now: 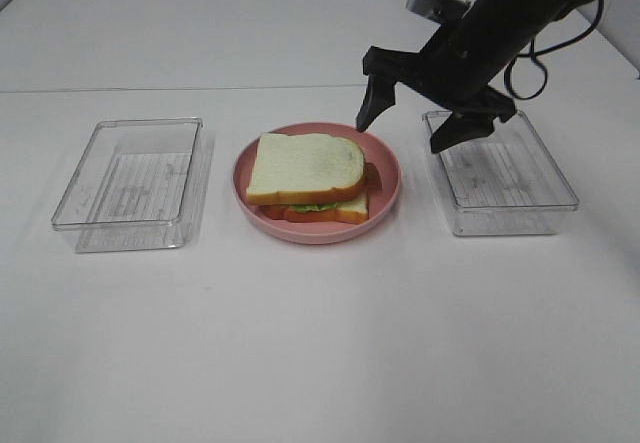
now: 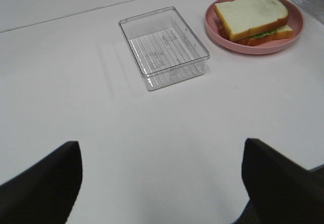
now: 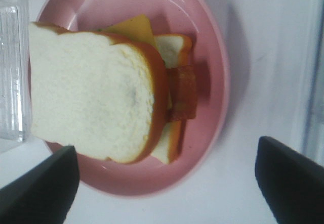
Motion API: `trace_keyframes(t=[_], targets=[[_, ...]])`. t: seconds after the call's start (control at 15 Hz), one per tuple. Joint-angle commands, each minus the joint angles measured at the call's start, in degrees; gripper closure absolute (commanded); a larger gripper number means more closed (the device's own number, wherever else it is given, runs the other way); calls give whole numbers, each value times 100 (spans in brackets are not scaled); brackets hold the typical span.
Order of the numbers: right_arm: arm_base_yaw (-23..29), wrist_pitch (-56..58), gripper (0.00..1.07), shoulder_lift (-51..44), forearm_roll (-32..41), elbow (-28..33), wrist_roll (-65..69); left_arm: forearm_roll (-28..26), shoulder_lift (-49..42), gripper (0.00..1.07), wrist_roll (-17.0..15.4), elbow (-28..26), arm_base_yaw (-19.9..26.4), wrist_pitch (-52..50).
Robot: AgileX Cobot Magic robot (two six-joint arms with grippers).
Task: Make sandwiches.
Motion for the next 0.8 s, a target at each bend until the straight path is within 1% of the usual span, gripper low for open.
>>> trace_keyframes(t=[0.07, 0.27, 0.33, 0.47, 0.53, 0.6, 0.67, 0.73, 0.8], targets=[[11, 670, 19, -630, -894, 6, 69, -46, -120, 25, -11, 11, 23, -52], [11, 1518, 19, -1409, -1587, 11, 69, -46, -120, 25, -11, 11, 23, -52], [11, 1639, 19, -1564, -1650, 34, 69, -46, -120, 25, -11, 11, 23, -52], [11, 1828, 19, -2217, -1765, 355, 69, -46, -120, 25, -11, 11, 23, -52], [17, 1845, 19, -2613, -1816, 659, 69, -46, -120, 25, -11, 11, 23, -52], [17, 1862, 19, -3392, -1828, 1409, 69, -46, -120, 25, -11, 11, 23, -52], [17, 1874, 19, -3633, -1828, 1581, 69, -46, -120, 25, -11, 11, 23, -52], [17, 1891, 19, -4309, -1828, 2246, 69, -46, -120, 25, -11, 11, 23, -52], [17, 1931, 19, -4601, -1828, 2550, 69, -46, -120, 25, -11, 11, 23, -52]])
